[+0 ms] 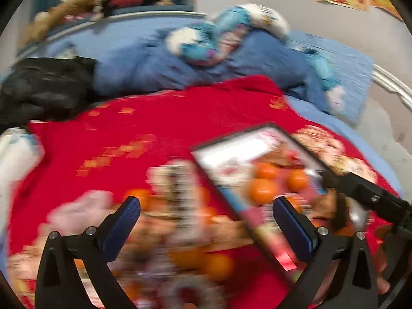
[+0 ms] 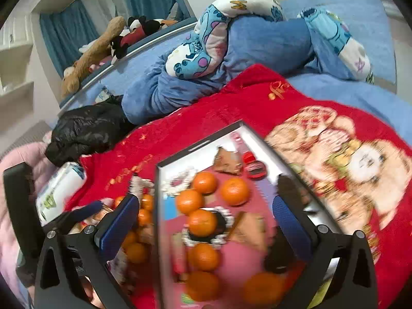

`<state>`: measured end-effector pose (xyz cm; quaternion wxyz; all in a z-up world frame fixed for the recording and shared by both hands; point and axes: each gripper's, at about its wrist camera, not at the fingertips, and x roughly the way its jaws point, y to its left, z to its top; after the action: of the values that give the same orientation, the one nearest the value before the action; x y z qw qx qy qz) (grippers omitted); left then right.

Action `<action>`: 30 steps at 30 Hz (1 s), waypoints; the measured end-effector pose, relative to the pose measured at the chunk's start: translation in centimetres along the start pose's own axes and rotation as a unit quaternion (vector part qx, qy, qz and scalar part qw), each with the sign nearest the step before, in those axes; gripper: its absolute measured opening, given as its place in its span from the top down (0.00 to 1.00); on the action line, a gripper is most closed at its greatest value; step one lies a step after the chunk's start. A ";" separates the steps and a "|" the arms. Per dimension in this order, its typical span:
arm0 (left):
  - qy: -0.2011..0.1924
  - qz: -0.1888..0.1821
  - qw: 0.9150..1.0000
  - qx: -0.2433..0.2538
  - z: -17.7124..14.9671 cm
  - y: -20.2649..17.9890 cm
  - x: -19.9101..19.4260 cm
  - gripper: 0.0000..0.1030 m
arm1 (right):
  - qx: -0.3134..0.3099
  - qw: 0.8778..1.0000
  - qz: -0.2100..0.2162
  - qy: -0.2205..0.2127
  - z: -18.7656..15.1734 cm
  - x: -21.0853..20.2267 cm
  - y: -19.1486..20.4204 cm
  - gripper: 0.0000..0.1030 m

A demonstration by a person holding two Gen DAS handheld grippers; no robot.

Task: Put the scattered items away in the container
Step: 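Withdraw both grippers from the box back toward the pile, then grasp the fluffy pink-white plush with the left gripper while the right gripper approaches the hair clip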

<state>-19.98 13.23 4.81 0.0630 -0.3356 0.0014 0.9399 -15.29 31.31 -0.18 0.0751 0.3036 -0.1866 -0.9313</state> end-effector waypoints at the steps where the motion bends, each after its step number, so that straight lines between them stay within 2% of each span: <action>1: -0.006 0.019 1.000 -0.006 0.0 1.5 -0.9 0.00 | 0.001 1.000 0.007 0.001 -0.2 0.2 0.6 0.00; 3: -0.012 0.054 0.998 -0.025 -0.1 5.2 -2.8 0.00 | -0.008 0.999 0.033 0.007 -0.7 0.7 2.6 0.00; 5: -0.014 0.090 0.994 -0.065 -0.2 8.5 -4.5 0.00 | -0.018 0.998 0.058 0.010 -1.2 1.1 4.6 0.00; 6: -0.017 0.097 0.992 -0.076 -0.7 9.6 -5.2 0.00 | -0.023 0.997 0.070 0.014 -1.5 1.3 5.5 0.00; 8: -0.010 0.101 0.992 -0.077 -1.9 11.2 -6.3 0.00 | -0.027 0.996 0.082 0.023 -2.1 1.7 7.0 0.00; 10: -0.006 0.126 0.989 -0.073 -3.9 12.6 -7.3 0.00 | -0.030 0.995 0.093 0.027 -2.8 2.1 8.4 0.00; 11: -0.013 0.150 0.986 -0.075 -4.9 13.4 -7.8 0.00 | -0.032 0.994 0.099 0.028 -3.1 2.1 9.0 0.00; 15: -0.002 0.193 0.979 -0.067 -6.3 15.6 -7.2 0.00 | -0.038 0.991 0.121 0.028 -4.1 2.4 10.7 0.00; 19: 0.003 0.165 0.982 -0.086 -7.2 17.2 -6.3 0.00 | -0.065 0.991 0.112 0.018 -5.0 2.6 11.9 0.00; 22: 0.011 0.145 0.986 -0.085 -7.9 17.0 -5.1 0.00 | -0.062 0.991 0.115 0.019 -5.1 3.1 12.1 0.00; 26: 0.028 0.137 0.988 -0.072 -8.3 15.7 -3.4 0.00 | -0.064 0.991 0.110 0.034 -5.4 4.4 12.1 0.00; 30: 0.047 0.144 0.986 -0.072 -8.9 15.7 -1.9 0.00 | -0.058 0.991 0.115 0.043 -5.6 4.9 11.9 0.00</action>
<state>-14.78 -3.02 -1.52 -0.0977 -0.3795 -0.0149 0.9199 -15.62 17.42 -2.33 0.2075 0.3146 -0.1624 -0.9119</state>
